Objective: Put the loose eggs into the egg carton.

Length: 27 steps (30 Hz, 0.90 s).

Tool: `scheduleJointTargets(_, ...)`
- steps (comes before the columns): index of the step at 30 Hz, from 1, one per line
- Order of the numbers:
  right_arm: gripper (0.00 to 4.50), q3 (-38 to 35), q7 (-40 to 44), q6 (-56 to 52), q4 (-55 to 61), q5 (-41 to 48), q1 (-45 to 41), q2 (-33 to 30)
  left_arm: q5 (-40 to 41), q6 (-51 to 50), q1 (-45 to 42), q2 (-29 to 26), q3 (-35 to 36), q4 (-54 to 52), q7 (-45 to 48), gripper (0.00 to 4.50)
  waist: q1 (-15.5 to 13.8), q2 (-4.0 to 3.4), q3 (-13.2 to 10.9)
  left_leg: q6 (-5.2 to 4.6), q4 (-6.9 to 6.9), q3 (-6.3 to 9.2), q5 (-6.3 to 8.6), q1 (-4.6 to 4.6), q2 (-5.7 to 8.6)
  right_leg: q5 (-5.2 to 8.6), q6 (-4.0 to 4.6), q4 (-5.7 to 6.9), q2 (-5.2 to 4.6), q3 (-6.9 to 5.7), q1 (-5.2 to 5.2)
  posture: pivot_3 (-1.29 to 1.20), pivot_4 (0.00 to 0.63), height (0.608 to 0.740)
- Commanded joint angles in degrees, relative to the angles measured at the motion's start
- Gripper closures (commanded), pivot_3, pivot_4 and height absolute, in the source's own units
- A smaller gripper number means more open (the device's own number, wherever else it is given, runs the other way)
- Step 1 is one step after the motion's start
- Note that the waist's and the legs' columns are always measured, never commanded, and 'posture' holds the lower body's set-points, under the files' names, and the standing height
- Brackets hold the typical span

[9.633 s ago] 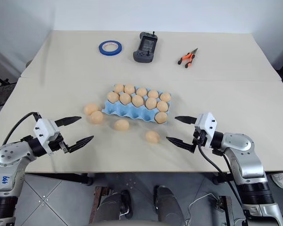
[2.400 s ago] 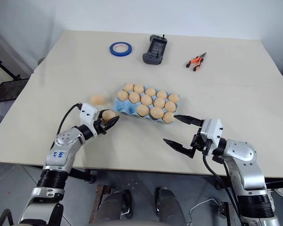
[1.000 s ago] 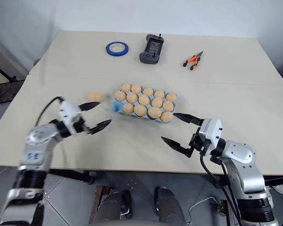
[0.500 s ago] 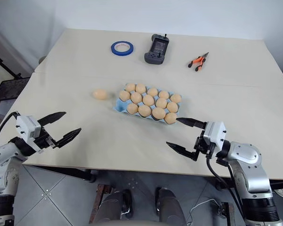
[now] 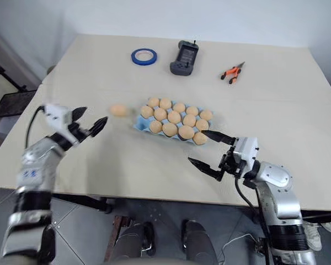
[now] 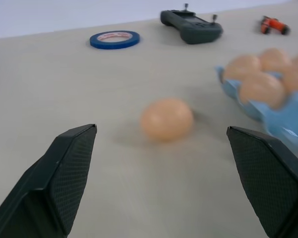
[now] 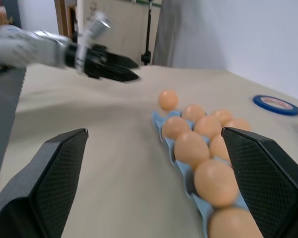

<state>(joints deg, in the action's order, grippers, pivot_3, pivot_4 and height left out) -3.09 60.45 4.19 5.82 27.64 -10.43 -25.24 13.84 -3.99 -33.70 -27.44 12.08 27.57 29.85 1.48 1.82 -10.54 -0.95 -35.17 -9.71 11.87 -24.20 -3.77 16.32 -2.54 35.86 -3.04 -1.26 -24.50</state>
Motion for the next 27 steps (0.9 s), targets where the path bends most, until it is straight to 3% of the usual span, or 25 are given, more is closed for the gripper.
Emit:
scheduleJointTargets(1,0.0,0.7,-1.6,1.7,0.4,-0.9,-0.5,1.5,-4.0,6.0,-10.4,1.5,-2.5,14.3,-1.1,0.03,0.0,0.0,0.0,0.0,0.0,0.0,0.0,-0.01,0.01,-0.01,-0.01,0.0,-0.01,0.01,-0.01,0.0,0.15,0.74)
scheduleJointTargets(7,0.0,0.8,-2.7,1.6,0.9,-1.1,-0.5,1.6,-8.4,11.9,-23.3,2.5,-4.2,36.1,-3.3,0.03,0.5,0.01,0.0,-0.15,0.04,-0.3,0.16,-0.05,-0.02,-0.01,-0.11,-0.09,-0.06,-0.11,-0.11,0.0,0.15,0.74)
scheduleJointTargets(14,0.0,0.1,-4.6,1.4,2.9,-1.2,1.0,1.0,-10.8,12.8,-27.3,3.2,-4.4,43.7,-4.0,0.03,0.3,0.04,0.0,-0.07,-0.02,-0.3,0.18,-0.06,-0.08,0.08,-0.06,0.04,0.05,-0.17,-0.19,0.0,0.15,0.74)
scheduleJointTargets(17,0.0,0.0,-5.3,1.5,3.2,-1.3,1.4,1.1,-11.3,12.3,-27.4,3.9,-4.6,44.3,-3.2,0.6,0.2,0.04,0.0,-0.09,-0.07,-0.29,0.17,-0.06,-0.04,0.07,-0.07,0.06,-0.03,-0.21,-0.16,0.0,0.15,0.74)
scheduleJointTargets(22,0.0,0.6,-5.7,1.5,3.5,-1.2,1.4,1.3,-11.4,12.8,-27.1,4.2,-4.0,44.7,-3.0,2.04,0.2,0.04,0.0,-0.11,-0.08,-0.29,0.17,-0.06,0.0,0.05,-0.1,0.06,-0.08,-0.2,-0.15,0.0,0.15,0.74)
scheduleJointTargets(27,0.0,0.7,-5.5,1.2,3.4,-1.1,1.3,1.1,-9.3,15.4,-26.5,3.9,-2.5,42.6,1.4,2.11,0.2,0.05,0.0,-0.11,-0.08,-0.28,0.16,-0.06,-0.03,0.05,-0.1,0.09,-0.05,-0.23,-0.16,0.0,0.15,0.74)
